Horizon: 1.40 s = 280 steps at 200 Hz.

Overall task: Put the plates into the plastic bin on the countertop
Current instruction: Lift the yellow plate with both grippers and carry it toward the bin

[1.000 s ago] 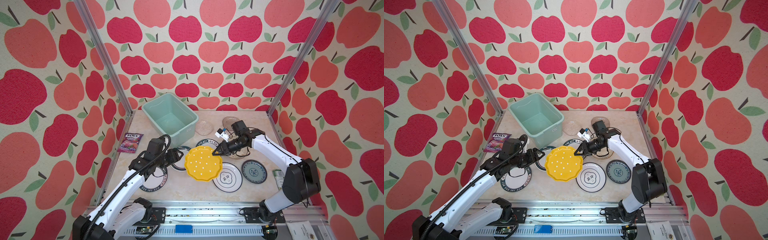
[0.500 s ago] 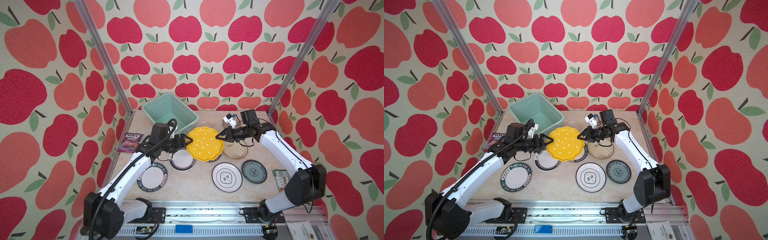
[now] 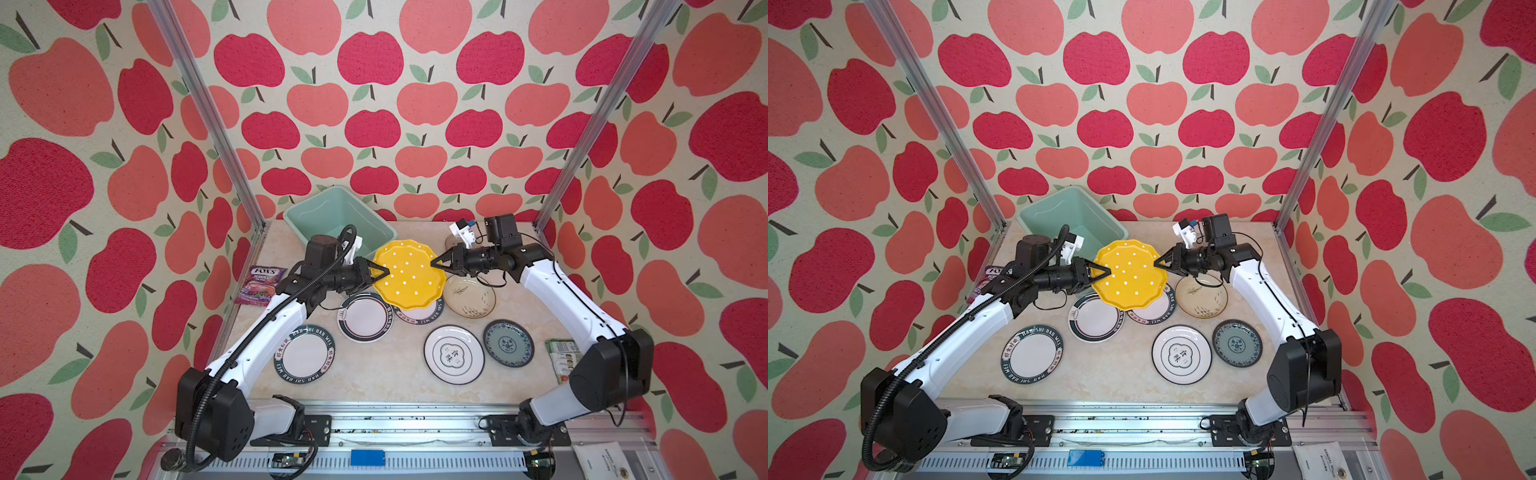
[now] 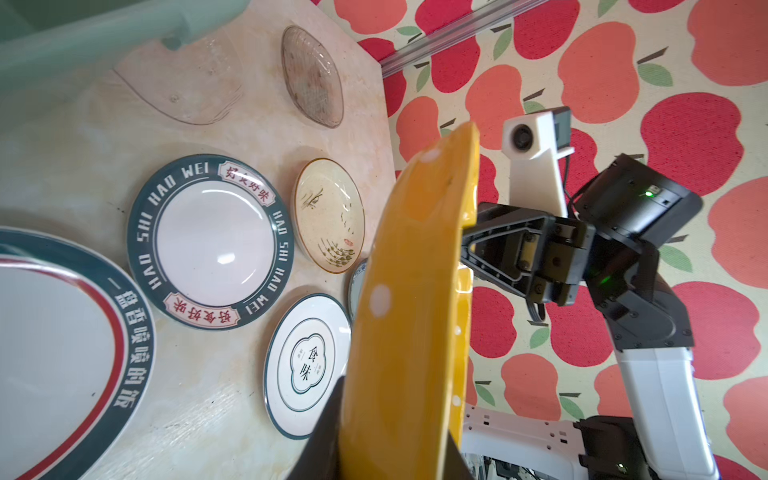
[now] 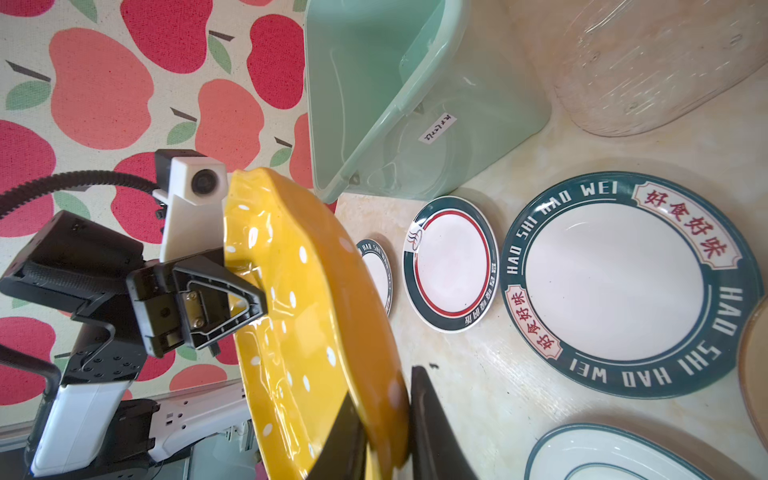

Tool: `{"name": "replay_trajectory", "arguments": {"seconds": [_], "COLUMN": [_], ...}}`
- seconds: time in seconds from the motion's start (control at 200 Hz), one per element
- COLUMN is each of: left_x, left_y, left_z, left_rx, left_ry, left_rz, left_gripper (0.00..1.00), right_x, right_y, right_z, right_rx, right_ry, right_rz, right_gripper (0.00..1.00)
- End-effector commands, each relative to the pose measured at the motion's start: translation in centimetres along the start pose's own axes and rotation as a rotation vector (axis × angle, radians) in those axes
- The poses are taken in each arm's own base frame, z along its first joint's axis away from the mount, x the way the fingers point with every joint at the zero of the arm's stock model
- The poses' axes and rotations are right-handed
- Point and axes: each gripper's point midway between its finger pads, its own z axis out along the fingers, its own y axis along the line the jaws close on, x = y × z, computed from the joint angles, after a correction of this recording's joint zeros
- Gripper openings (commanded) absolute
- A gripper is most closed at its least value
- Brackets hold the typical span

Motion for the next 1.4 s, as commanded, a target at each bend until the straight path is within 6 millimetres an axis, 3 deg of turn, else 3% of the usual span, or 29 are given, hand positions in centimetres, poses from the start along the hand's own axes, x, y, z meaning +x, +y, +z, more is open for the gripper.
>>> {"name": "replay_trajectory", "arguments": {"seconds": [0.0, 0.1, 0.275, 0.365, 0.48, 0.991, 1.366, 1.396], "left_x": [-0.1, -0.5, -1.6, -2.6, -4.0, -6.3, -7.7, -7.8], "left_y": [-1.0, -1.1, -1.7, -2.1, -2.3, -3.1, -2.6, -2.5], "left_z": [0.4, 0.4, 0.0, -0.2, -0.3, 0.7, 1.0, 1.0], "left_rx": [0.033, 0.036, 0.045, 0.058, 0.085, 0.108, 0.073, 0.068], "left_ry": [0.015, 0.005, -0.022, -0.046, -0.072, -0.085, -0.128, -0.132], "left_rz": [0.025, 0.016, 0.017, 0.013, -0.007, -0.022, -0.037, -0.039], "left_gripper": [0.1, 0.0, 0.0, 0.0, 0.0, 0.0, 0.0, 0.06], "right_x": [-0.8, -0.7, -0.3, 0.0, -0.1, -1.2, -2.0, -2.2], "right_y": [4.8, 5.3, 6.2, 6.4, 6.6, 7.5, 7.6, 7.7], "right_z": [-1.1, -1.0, -0.8, -0.7, -0.6, -0.5, -0.5, -0.6], "right_rx": [-0.176, -0.226, -0.338, -0.375, -0.423, -0.496, -0.485, -0.482], "right_ry": [-0.021, -0.016, 0.009, 0.022, 0.029, 0.021, 0.014, 0.008], "right_rz": [-0.052, -0.049, -0.039, -0.031, -0.017, -0.008, -0.006, -0.007], "right_gripper": [0.0, 0.09, 0.35, 0.42, 0.43, 0.36, 0.05, 0.04]}}
